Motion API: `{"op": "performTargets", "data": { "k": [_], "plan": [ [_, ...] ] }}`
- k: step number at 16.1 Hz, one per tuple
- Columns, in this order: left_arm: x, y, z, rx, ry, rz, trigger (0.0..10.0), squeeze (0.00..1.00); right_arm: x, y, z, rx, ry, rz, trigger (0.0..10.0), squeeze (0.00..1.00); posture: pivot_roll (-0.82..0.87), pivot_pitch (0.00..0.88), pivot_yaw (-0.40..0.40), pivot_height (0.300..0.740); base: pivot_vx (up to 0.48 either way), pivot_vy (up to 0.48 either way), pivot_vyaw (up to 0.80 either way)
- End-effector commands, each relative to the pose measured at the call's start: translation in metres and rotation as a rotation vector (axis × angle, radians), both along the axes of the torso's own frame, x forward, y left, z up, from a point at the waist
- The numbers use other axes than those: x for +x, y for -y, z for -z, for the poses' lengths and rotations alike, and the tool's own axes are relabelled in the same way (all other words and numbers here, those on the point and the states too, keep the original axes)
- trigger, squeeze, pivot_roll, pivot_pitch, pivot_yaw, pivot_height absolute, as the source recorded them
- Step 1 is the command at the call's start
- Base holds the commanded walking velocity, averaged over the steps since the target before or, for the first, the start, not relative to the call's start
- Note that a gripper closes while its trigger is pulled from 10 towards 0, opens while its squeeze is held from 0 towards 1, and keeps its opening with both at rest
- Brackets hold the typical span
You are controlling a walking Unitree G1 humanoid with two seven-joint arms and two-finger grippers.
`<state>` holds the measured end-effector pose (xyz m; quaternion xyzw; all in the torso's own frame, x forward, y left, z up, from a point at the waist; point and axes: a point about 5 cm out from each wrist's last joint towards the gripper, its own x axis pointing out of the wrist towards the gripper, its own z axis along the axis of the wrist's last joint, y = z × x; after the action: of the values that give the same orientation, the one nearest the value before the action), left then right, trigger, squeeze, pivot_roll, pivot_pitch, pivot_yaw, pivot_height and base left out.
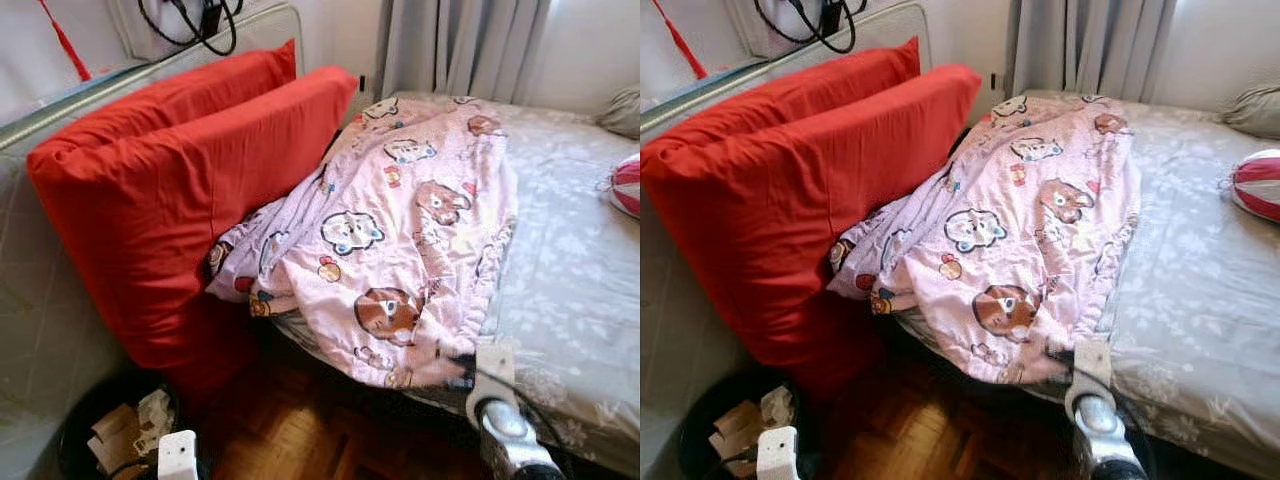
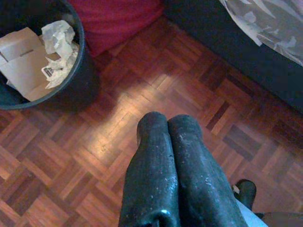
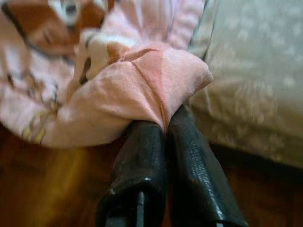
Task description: Clean up the room
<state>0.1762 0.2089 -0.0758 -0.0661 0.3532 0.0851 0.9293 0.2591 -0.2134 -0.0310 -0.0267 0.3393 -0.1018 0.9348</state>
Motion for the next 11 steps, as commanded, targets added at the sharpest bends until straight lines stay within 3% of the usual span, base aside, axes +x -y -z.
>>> {"op": "performTargets", "data": {
  "k": [1, 5, 9, 10, 11],
  "plan": [
    [-0.003, -0.001, 0.001, 0.01, -0.013, 0.012, 10.0, 0.0, -0.009, -0.002, 0.008, 0.004, -0.068, -0.024, 10.0, 0.0, 0.06, 0.0, 0.032, 0.74, 0.0, 0.0, 0.0],
    [0.0, 0.003, 0.0, 0.015, -0.004, 0.036, 10.0, 0.0, -0.036, -0.009, 0.03, 0.013, -0.239, -0.108, 10.0, 0.0, 0.06, 0.0, 0.033, 0.74, 0.0, 0.0, 0.0],
    [0.001, 0.003, -0.001, 0.02, 0.003, 0.045, 10.0, 0.0, -0.048, -0.01, 0.038, 0.024, -0.29, -0.109, 10.0, 0.0, 0.06, 0.0, 0.034, 0.74, 0.0, 0.0, 0.0],
    [0.002, 0.003, -0.001, 0.022, 0.003, 0.047, 10.0, 0.0, -0.051, -0.011, 0.039, 0.034, -0.299, -0.116, 10.0, 1.0, 0.06, 0.0, 0.036, 0.74, 0.0, 0.0, 0.0],
    [0.001, 0.003, -0.001, 0.023, 0.003, 0.049, 10.0, 0.0, -0.051, -0.012, 0.04, 0.036, -0.301, -0.118, 10.0, 1.0, 0.06, 0.0, 0.036, 0.74, 0.0, 0.0, 0.0]
  ]
}}
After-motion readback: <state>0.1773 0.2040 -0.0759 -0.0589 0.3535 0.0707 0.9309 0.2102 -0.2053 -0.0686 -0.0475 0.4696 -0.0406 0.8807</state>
